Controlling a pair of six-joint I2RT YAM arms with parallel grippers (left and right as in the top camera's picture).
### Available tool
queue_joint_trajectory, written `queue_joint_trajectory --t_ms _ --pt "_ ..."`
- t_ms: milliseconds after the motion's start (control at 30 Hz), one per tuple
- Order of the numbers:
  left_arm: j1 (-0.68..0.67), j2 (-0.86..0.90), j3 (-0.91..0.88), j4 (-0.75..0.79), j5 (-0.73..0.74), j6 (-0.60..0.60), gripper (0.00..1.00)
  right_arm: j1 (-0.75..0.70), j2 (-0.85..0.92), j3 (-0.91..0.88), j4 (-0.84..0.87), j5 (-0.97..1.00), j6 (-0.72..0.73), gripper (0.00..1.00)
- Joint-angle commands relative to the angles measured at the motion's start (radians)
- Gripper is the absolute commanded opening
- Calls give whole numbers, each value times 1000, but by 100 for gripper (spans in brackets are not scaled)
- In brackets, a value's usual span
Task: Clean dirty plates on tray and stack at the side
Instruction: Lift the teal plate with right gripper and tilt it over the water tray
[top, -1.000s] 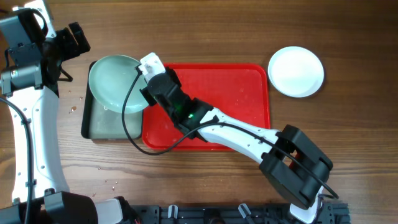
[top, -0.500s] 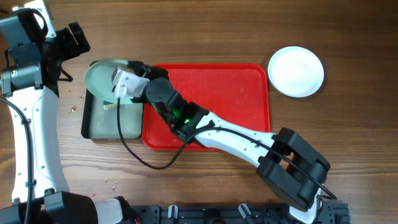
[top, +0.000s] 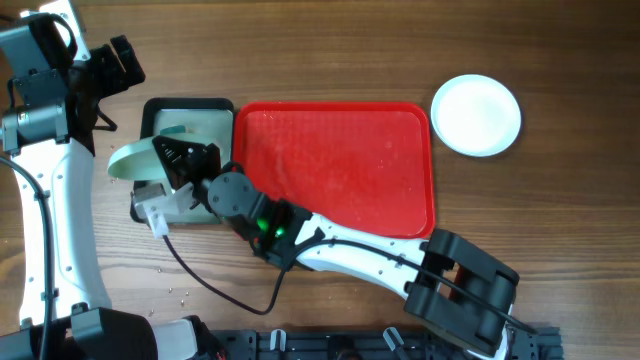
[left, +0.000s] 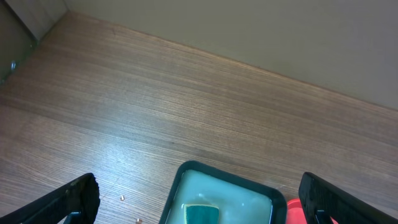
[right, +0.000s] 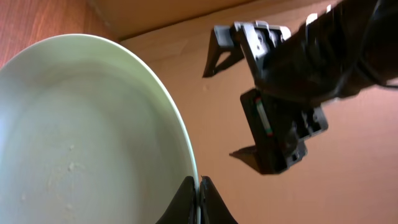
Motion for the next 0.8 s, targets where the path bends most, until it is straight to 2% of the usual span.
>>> queue_joint_trajectory --t_ms 0,767 --pt "3 6 2 3 5 -13 100 4 8 16 13 -1 -52 4" --pt "3 6 2 3 5 -13 100 4 8 16 4 0 -50 4"
